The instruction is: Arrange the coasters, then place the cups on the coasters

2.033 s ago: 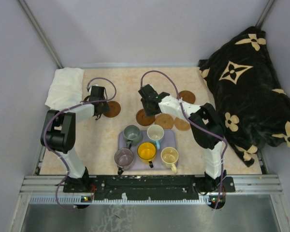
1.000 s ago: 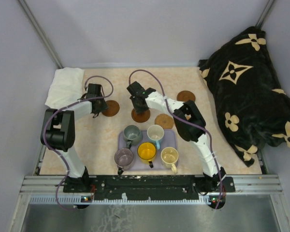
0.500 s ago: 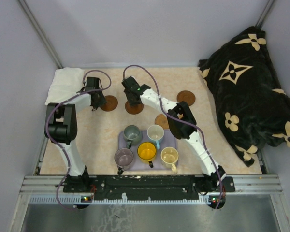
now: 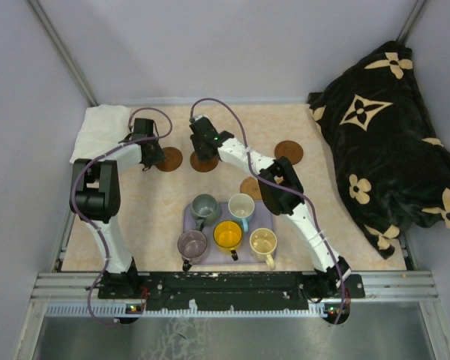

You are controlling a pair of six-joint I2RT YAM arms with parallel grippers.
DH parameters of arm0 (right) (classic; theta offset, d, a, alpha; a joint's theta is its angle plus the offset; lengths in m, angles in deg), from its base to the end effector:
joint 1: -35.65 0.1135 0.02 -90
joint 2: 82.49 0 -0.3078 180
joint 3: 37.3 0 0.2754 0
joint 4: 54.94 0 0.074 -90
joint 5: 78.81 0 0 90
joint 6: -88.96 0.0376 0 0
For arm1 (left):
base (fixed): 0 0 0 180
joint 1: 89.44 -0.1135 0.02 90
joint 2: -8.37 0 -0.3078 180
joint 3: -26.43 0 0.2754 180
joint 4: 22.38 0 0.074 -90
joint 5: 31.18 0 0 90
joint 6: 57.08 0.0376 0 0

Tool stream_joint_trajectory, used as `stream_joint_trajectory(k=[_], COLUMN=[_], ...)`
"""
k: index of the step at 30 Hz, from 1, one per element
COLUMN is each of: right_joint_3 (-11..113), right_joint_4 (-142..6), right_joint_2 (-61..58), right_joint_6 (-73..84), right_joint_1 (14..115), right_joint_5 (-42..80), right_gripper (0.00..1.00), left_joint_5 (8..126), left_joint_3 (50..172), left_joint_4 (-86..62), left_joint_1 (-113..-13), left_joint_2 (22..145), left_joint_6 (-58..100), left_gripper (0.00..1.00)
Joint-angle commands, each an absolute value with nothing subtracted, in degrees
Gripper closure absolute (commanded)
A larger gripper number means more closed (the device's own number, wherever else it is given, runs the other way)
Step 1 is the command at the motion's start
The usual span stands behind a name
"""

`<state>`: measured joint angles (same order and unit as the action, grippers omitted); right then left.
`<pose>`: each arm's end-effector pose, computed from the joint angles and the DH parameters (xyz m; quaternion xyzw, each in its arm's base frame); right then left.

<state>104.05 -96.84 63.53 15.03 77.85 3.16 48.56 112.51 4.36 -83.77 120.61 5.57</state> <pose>0.4674 0.4167 0.1823 -0.1843 0.9086 0.1229 0.3541 0.4491 -0.0379 0.1885 -0.2055 0.9221 -0.0088 0.3279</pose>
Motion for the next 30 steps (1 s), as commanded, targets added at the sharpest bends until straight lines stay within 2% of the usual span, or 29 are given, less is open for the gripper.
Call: stream_joint_trajectory(k=[1,11,23,30], right_joint_3=[106.55,104.43,101.74,100.48], right_joint_4=[-96.57,-95.47,-93.29,-92.90], right_joint_2=[67.66,66.07,60.26,55.07], right_joint_6=[14.26,14.47,12.70,11.62], right_joint_1=[77.49,77.36,77.41,77.53], right_joint_5=[4.00,3.25,-0.74,-1.28], right_gripper=[0.67,0.65,0.51,0.50], left_joint_5=[49.97,50.39,50.04,50.38], left_joint_3=[112.54,114.00,114.95,116.11], left_joint_4=[8.31,8.31,8.38,6.41], left_joint_1=[-84.42,-84.59,-84.70,-84.68], left_joint_2=[124.14,125.16,122.44,119.12], left_joint_6=[5.89,5.83,6.45,7.06], left_gripper=[0.55,0.54,0.51,0.48])
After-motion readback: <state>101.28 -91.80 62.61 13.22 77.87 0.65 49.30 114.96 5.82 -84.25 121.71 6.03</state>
